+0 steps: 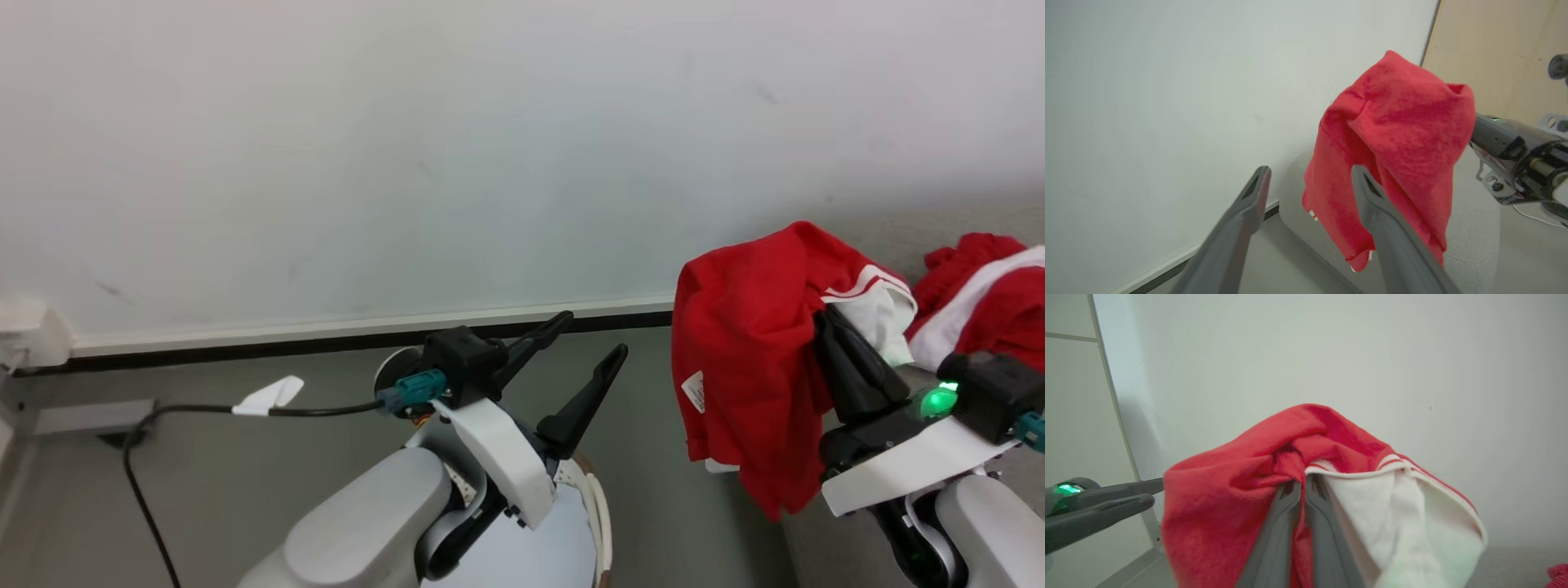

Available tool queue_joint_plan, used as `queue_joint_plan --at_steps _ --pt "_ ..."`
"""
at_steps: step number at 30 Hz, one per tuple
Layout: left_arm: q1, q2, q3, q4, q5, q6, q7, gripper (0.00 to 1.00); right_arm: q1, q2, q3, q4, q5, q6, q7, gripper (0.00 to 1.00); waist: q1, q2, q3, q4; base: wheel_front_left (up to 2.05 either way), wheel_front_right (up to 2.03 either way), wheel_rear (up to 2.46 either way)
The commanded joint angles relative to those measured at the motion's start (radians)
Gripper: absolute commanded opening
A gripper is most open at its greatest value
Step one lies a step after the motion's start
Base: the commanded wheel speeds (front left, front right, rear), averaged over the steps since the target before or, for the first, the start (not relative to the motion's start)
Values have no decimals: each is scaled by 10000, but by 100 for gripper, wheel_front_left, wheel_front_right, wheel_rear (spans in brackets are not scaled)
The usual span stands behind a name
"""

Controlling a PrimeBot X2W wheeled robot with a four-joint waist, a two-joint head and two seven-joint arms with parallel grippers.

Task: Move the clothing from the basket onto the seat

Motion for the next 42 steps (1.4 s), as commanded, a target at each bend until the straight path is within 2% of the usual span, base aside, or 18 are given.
queue_joint_plan --at_steps 1,12,23,32,39,42 --pt "80 51 29 -61 114 39 -124 100 145 -103 -140 -108 -31 -23 -32 0 -1 0 86 -556 0 0 0" --pt "99 157 149 -307 838 82 -359 100 856 -381 -1438 -1094 -520 -23 -32 0 -1 0 489 -2506 0 0 0" --pt "353 56 406 -523 1410 -78 -370 100 1608 -124 -2296 -1718 -838 -23 -31 0 -1 0 728 -3730 0 0 0" --pt "383 -79 539 -440 1700 -197 -369 100 1713 -44 -2501 -1878 -867 -23 -31 0 -1 0 884 -3963 0 0 0" --pt "37 -54 520 -378 1817 -313 -359 100 1374 -102 -2957 -1862 -411 -23 -31 0 -1 0 1584 -3534 0 0 0" --pt "-160 54 513 -419 1856 -345 -303 100 1047 -317 -3229 -1590 -316 -23 -31 0 -1 0 2041 -3249 0 0 0"
